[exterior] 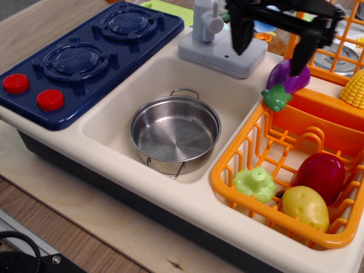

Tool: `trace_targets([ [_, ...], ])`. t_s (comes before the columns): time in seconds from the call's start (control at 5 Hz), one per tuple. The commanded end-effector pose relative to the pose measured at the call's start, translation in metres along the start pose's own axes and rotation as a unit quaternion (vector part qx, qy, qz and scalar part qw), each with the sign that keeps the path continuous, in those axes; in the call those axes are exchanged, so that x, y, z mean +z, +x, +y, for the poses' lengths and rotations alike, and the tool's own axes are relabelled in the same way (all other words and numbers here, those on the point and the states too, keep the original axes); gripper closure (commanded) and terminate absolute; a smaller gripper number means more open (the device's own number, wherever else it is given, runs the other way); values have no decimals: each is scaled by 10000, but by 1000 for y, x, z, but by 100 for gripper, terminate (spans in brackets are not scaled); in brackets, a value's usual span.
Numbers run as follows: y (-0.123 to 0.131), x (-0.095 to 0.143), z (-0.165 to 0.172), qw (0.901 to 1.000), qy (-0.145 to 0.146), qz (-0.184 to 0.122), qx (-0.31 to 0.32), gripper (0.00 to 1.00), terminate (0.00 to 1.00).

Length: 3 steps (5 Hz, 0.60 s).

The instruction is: Put eggplant into pan

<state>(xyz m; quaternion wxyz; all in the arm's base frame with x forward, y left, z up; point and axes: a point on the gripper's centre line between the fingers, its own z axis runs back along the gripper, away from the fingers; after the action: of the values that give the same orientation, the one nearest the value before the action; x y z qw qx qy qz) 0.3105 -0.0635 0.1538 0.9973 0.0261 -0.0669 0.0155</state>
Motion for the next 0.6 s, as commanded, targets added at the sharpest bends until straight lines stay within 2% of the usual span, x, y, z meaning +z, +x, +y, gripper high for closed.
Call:
trace_targets([
  [0.0,12,4,-7,9995,-132,-278,66,0,0],
  [0.4,5,-21,-4,9987,-359,-317,164,0,0],
])
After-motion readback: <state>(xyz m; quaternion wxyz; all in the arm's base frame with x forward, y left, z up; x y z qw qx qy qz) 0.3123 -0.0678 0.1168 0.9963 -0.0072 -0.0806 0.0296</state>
